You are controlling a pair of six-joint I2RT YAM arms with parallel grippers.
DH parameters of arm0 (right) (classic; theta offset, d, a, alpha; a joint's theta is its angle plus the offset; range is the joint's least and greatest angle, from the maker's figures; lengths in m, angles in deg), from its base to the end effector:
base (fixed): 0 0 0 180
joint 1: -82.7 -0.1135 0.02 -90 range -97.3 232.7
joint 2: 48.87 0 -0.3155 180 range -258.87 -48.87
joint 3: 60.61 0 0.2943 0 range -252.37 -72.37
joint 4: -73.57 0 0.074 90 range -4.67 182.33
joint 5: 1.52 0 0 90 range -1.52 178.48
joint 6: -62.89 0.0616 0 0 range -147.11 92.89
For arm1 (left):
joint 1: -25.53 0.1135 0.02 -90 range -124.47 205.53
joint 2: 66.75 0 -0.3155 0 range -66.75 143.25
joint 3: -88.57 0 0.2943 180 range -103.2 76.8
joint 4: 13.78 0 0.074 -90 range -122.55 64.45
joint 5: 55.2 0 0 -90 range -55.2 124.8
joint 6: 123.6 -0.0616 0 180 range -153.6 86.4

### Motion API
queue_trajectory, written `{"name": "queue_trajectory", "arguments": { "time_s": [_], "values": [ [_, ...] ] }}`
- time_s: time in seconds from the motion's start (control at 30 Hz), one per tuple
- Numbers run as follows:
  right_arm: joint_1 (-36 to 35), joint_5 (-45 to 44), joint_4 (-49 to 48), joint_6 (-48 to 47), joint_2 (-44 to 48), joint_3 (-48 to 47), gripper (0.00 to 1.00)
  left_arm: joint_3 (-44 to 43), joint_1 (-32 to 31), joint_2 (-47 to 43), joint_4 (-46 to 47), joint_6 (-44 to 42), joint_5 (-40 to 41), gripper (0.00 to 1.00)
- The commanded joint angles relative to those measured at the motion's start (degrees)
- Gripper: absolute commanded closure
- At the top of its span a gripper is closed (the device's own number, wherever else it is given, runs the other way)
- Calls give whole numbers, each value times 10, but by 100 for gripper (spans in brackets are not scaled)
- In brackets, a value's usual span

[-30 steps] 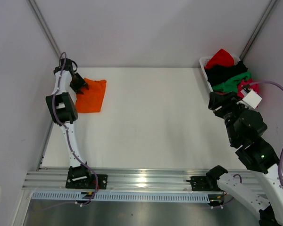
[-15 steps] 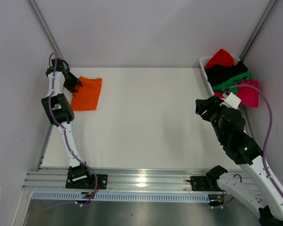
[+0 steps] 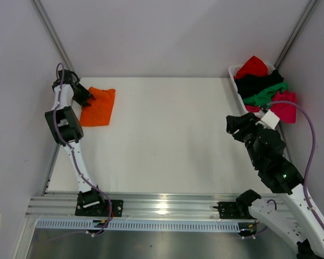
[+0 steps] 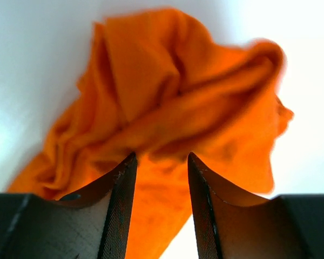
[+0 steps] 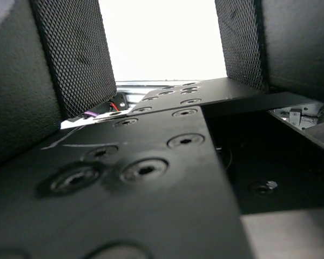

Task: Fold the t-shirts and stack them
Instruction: Fold the tshirt

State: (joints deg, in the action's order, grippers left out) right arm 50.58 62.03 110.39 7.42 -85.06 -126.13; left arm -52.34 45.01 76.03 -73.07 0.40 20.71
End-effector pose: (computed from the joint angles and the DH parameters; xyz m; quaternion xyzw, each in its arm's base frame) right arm 0.1416 0.0565 0.4271 0.1662 0.7285 0.2090 0.6309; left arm 0.5988 0.1959 0.1776 -0.4052 0.8721 -0.1491 0.2302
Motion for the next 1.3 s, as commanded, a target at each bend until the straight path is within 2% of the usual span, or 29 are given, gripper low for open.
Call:
{"name": "queue_trajectory", "arguments": {
  "time_s": [0.0,0.23,0.43,0.57,0.8,1.03,1.27],
  "values": [
    [-1,3,-6,6,1,6,43,23,-20,-96,41,-10,-20,54],
    [-1,6,-9,5,16,30,43,48,-45,-196,38,-30,-4,54],
    [-1,4,-8,4,32,38,43,93,-64,-234,20,-39,31,54],
    [-1,10,-5,4,33,38,43,123,-69,-214,2,-35,51,54],
    [-1,7,2,11,39,38,43,98,-72,-145,-84,-28,86,58],
    [-1,14,-6,13,28,38,43,199,-81,-160,-60,-16,79,59],
    [-1,19,-7,16,29,41,43,211,-91,-162,-72,-18,99,59]
  ]
}}
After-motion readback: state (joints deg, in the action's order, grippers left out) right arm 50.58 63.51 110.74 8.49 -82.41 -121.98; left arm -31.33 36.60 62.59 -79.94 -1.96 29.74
